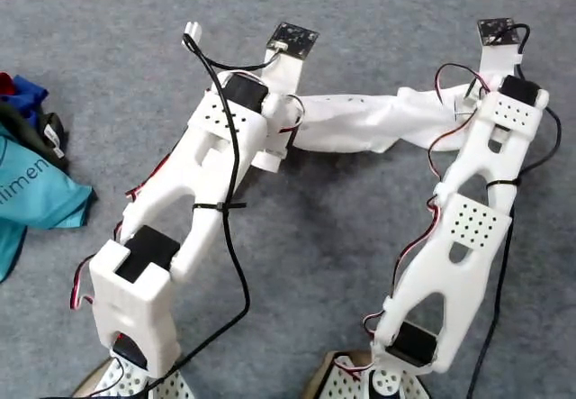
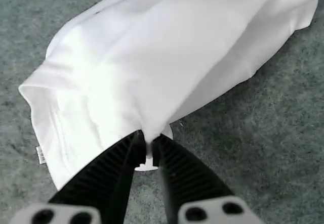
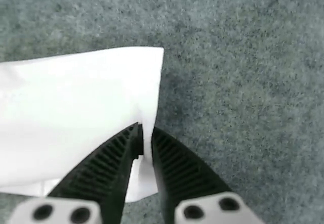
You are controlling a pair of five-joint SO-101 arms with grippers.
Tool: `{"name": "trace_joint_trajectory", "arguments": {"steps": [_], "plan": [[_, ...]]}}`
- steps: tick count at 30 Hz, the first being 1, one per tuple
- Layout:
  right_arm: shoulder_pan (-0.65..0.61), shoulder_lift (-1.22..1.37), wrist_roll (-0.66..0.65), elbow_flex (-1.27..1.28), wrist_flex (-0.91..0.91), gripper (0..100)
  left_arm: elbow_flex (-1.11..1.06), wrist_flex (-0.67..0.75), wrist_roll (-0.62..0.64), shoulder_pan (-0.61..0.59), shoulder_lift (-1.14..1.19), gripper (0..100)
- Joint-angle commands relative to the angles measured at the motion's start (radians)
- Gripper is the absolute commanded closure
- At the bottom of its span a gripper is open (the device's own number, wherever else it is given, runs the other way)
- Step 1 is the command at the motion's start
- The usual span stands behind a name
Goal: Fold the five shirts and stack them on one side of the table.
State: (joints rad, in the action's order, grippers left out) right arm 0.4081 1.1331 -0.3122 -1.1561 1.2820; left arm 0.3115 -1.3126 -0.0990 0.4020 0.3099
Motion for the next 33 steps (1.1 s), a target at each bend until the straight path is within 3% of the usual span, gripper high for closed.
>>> {"name": "trace_joint_trajectory", "arguments": {"steps": [1, 16, 20, 24, 28, 33], "plan": [[-0.019, -0.007, -0.009, -0.008, 0.003, 99.5, 0.058, -0.028, 0.028, -0.008, -0.058, 91], [-0.019, -0.007, -0.009, -0.008, 0.003, 99.5, 0.115, -0.003, 0.021, -0.003, 0.136, 89], [-0.019, -0.007, -0.009, -0.008, 0.003, 99.5, 0.172, -0.110, -0.083, 0.043, 0.140, 89], [-0.019, -0.007, -0.009, -0.008, 0.003, 99.5, 0.163, -0.130, -0.155, 0.068, 0.148, 89], [-0.019, -0.007, -0.009, -0.008, 0.003, 99.5, 0.054, -0.078, -0.334, 0.069, 0.148, 89], [-0.019, -0.007, -0.009, -0.008, 0.003, 99.5, -0.091, 0.060, -0.433, 0.048, 0.137, 86]]}}
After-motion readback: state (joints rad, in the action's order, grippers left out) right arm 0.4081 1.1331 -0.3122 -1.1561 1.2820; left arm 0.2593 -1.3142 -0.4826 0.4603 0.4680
